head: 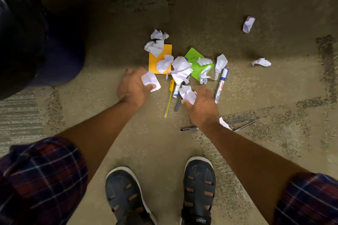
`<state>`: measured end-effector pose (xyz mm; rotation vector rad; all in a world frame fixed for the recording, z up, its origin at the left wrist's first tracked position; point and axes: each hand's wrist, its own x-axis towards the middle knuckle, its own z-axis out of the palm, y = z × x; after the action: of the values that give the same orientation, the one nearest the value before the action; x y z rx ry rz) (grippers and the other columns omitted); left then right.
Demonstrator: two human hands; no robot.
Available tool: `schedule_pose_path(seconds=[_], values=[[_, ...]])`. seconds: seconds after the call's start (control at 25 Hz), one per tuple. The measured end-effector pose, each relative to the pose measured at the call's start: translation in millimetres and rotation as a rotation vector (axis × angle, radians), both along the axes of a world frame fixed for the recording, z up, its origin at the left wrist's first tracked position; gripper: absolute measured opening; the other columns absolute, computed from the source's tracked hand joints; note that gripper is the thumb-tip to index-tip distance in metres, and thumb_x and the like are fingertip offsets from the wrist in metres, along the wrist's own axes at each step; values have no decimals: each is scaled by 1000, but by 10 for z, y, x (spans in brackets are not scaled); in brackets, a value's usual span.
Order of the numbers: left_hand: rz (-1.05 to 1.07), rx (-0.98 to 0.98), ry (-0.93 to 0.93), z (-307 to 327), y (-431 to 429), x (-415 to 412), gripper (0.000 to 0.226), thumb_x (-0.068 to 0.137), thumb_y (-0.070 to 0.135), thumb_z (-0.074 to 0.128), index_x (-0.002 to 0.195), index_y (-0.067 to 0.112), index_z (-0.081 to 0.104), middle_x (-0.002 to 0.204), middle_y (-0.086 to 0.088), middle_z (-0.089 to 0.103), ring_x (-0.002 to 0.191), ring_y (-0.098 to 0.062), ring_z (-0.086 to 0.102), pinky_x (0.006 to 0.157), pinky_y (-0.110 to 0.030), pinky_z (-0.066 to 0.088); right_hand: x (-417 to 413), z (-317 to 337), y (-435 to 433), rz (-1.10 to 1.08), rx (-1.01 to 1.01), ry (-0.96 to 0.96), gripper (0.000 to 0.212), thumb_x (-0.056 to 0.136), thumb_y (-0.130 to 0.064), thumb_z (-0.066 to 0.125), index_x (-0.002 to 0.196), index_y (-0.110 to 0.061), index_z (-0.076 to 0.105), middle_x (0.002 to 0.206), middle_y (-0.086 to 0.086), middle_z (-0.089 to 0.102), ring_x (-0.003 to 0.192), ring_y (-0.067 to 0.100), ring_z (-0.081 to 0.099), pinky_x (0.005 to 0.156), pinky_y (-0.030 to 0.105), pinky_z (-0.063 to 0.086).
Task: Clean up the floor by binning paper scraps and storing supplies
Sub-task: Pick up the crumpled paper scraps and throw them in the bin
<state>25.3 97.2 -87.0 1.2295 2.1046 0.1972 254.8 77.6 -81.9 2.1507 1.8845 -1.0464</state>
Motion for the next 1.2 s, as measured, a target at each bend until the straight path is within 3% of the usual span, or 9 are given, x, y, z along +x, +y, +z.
schedule_pose_path(seconds=[0.12, 0.24, 0.36, 0.44, 0.52, 0.6, 0.72, 0.92, 1.2], values=[[65, -2, -53, 3, -24, 17, 15, 77, 24, 81, 86, 21, 69, 92, -6, 69, 81, -30, 64, 66, -25, 43, -34, -5, -22, 56, -9, -64, 44, 98, -38, 58, 131, -12, 48, 128, 15, 51, 114, 37, 56, 86, 45, 53], [256, -2, -157, 31, -171, 35, 34, 74, 20, 75, 61, 17, 44, 58, 5, 47, 53, -16, 43, 43, -17, 33, -70, 86, -1, -14, 90, 83, 13, 93, -23, 59, 95, -11, 56, 98, 11, 55, 85, 31, 54, 70, 40, 48], [359, -23, -209, 60, -388, 9, 43, 73, 22, 80, 62, 16, 39, 59, 5, 43, 57, -20, 39, 49, -29, 35, 13, 167, -3, -110, 189, 170, 35, 85, -12, 64, 61, -14, 38, 58, -2, 36, 54, 22, 34, 53, 31, 26], [388, -54, -231, 80, -491, 3, 44, 68, 22, 83, 64, 18, 39, 60, 5, 42, 58, -19, 39, 50, -29, 33, 155, 231, -9, -259, 212, 167, 33, 82, -10, 68, 58, -12, 46, 51, -3, 40, 44, 15, 33, 44, 25, 26], [395, -80, -251, 112, -563, 30, 44, 63, 16, 79, 63, 18, 36, 60, 5, 40, 56, -19, 35, 50, -29, 29, 361, 308, -33, -412, 245, 158, 18, 80, -5, 68, 73, -14, 53, 59, -8, 51, 49, 5, 42, 43, 17, 31], [396, -106, -250, 176, -635, 72, 32, 66, 13, 72, 68, 18, 40, 62, 4, 52, 55, -18, 40, 49, -28, 30, 612, 390, -86, -505, 247, 172, 21, 82, -2, 58, 97, -16, 54, 75, -12, 54, 62, 0, 49, 53, 21, 36], [398, -124, -303, 262, -760, 126, 14, 71, 21, 59, 85, 19, 55, 72, -4, 72, 56, -19, 55, 50, -26, 36, 951, 463, -261, -377, 168, 91, 35, 94, -12, 47, 126, -19, 57, 93, 6, 68, 76, 23, 63, 68, 34, 48], [273, -79, -235, 232, -974, 142, 19, 90, 29, 72, 83, 16, 60, 69, -2, 66, 57, -21, 54, 56, -28, 42, 1253, 416, -564, -187, 17, -144, 47, 104, -51, 42, 114, -10, 63, 102, 19, 72, 88, 35, 67, 67, 34, 45], [278, -144, -280, 201, -1181, 223, 11, 92, 25, 68, 90, 14, 66, 82, -16, 73, 76, -39, 69, 71, -47, 57, 1036, 257, -695, 37, -204, -395, 53, 89, -49, 71, 124, -23, 41, 120, 12, 63, 109, 35, 66, 77, 46, 57]])
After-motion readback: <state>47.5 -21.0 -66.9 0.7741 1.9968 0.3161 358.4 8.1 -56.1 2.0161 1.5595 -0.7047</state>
